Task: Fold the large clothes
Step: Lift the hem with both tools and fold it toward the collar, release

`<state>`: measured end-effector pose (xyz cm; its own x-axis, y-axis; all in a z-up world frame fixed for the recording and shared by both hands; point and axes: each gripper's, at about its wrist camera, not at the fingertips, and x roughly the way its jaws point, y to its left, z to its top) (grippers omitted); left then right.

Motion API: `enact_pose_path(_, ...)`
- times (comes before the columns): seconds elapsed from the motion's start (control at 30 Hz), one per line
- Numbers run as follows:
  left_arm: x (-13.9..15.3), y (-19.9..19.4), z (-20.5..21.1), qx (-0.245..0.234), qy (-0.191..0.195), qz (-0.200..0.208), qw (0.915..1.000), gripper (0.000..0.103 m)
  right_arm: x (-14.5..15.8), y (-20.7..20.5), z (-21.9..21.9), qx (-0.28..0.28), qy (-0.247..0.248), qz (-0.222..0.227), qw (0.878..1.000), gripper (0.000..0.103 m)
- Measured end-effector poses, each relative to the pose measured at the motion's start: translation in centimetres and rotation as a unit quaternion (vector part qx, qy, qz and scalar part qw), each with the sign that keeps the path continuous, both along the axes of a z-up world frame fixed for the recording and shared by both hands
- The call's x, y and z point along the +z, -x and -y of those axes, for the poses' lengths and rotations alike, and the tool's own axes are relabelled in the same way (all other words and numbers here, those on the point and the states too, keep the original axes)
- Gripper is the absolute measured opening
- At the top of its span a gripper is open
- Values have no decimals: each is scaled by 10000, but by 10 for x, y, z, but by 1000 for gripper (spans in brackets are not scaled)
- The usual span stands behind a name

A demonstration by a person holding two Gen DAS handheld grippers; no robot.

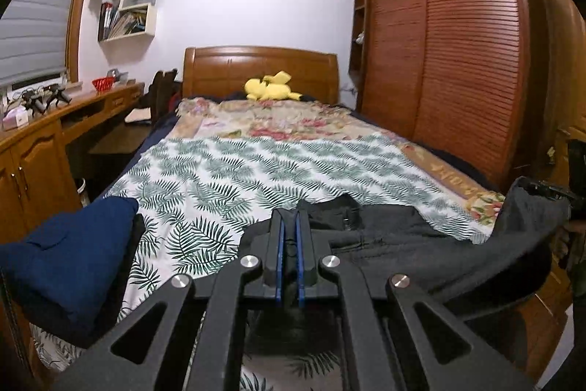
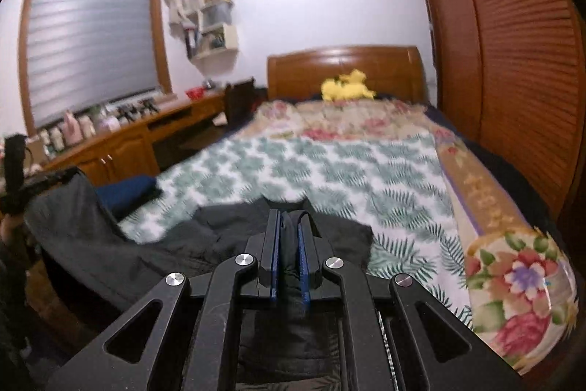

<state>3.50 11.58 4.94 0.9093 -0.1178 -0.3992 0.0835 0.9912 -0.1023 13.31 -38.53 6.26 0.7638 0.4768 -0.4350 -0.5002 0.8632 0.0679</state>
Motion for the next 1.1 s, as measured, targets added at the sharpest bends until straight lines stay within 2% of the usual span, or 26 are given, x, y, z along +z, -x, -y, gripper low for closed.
enact_pose_path(0.1,-12,-33,-10,246,110,-129,9996,3,-19,-36,-6,-106,155,-129,9997,6)
enact_pose_path(0.3,-19,-80,-15,565,-29,-106,9983,3,-30,-115,-11,-410,-57,-240,9989,7)
enact_pose_path(0.4,-21,-104,-19,470,27,-161,9988,3,-36,-151,-16,-593,-94,-300,9977,7)
enact_pose_path(0.47,-25,-117,-16,524,-80,-162,9985,3,-44,-176,-18,-633,-141,-451,9969,7)
enact_pose_path(0.57,-35,-136,-12,510,-113,-186,9985,3,-57,-204,-28,-793,69,-551,9953,7)
enact_pose_path(0.8,-53,-179,-14,475,-23,-186,9987,3,-78,-245,-42,-942,346,-606,9931,7)
enact_pose_path(1.1,-76,-196,-27,388,116,-260,9988,4,-103,-286,-62,-982,713,-721,9900,7)
